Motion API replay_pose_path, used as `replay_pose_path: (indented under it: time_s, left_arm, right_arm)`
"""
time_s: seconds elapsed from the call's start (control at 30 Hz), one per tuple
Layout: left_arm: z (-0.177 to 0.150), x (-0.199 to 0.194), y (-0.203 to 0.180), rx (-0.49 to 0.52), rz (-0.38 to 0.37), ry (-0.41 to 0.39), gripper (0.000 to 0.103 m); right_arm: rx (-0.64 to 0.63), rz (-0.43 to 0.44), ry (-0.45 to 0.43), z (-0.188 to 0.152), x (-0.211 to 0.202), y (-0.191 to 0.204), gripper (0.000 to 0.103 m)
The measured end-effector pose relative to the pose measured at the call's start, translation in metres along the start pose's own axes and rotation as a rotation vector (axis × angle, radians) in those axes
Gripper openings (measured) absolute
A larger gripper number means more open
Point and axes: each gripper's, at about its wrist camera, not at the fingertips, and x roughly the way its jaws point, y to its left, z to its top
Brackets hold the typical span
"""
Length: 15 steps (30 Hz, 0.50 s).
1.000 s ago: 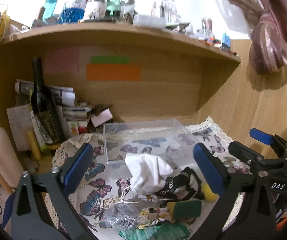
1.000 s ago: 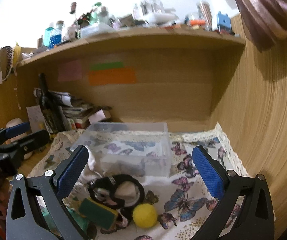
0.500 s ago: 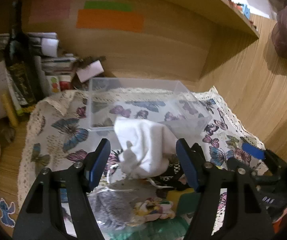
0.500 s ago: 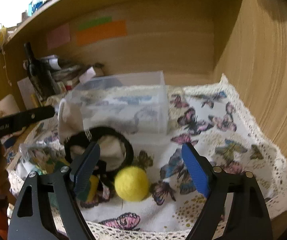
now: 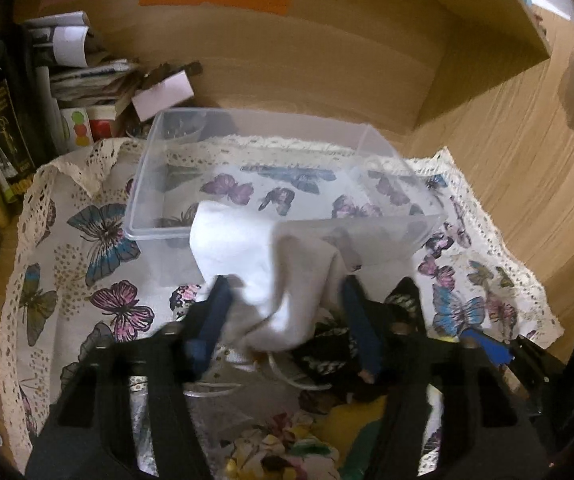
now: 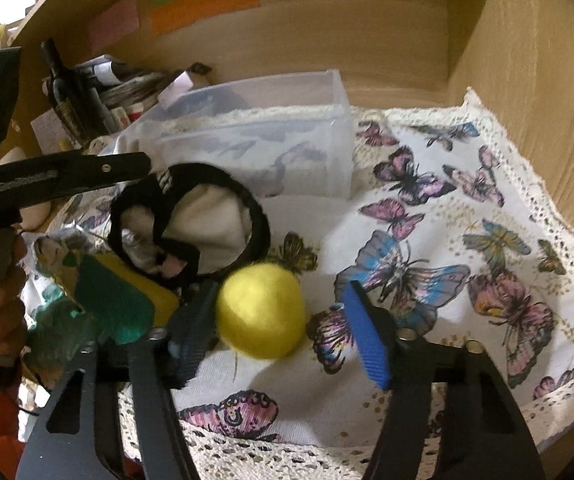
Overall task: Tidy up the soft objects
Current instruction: 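Grasp the yellow felt ball with the right tool while the left tool grasps the white cloth, then carry both items over the clear box and open both tools to drop them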
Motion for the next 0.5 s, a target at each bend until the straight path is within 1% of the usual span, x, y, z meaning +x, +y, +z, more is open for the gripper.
replay_pose_path:
  time_s: [0.03, 0.07, 0.1, 0.17, 0.23, 0.37, 0.5]
  left_arm:
    - [-0.001, 0.004, 0.001, -0.005, -0.010, 0.016, 0.040]
    - [-0.002, 0.008, 0.003, -0.011, -0.017, 0.032, 0.032]
    - [-0.003, 0.011, 0.004, -0.013, -0.019, 0.042, 0.029]
    - [-0.005, 0.013, 0.007, -0.018, -0.019, 0.047, 0.018]
    - [-0.007, 0.012, 0.010, -0.028, -0.027, 0.046, 0.012]
    - [-0.008, 0.001, 0.013, -0.029, -0.035, 0.017, 0.005]
    - [-0.008, -0.015, 0.015, -0.029, -0.044, -0.017, 0.003]
  right_arm:
    - [0.000, 0.004, 0.005, 0.000, 0.001, 0.001, 0.046]
    - [-0.002, 0.009, 0.016, -0.001, 0.004, 0.001, 0.036]
    - [-0.002, 0.009, 0.021, -0.002, 0.005, 0.002, 0.035]
    - [0.002, 0.009, 0.012, -0.002, 0.004, 0.001, 0.034]
    - [0.003, 0.003, -0.006, -0.001, 0.000, 0.001, 0.034]
    - [0.007, -0.023, -0.048, 0.006, -0.009, -0.001, 0.034]
    - [0.005, -0.051, -0.094, 0.017, -0.018, -0.004, 0.034]
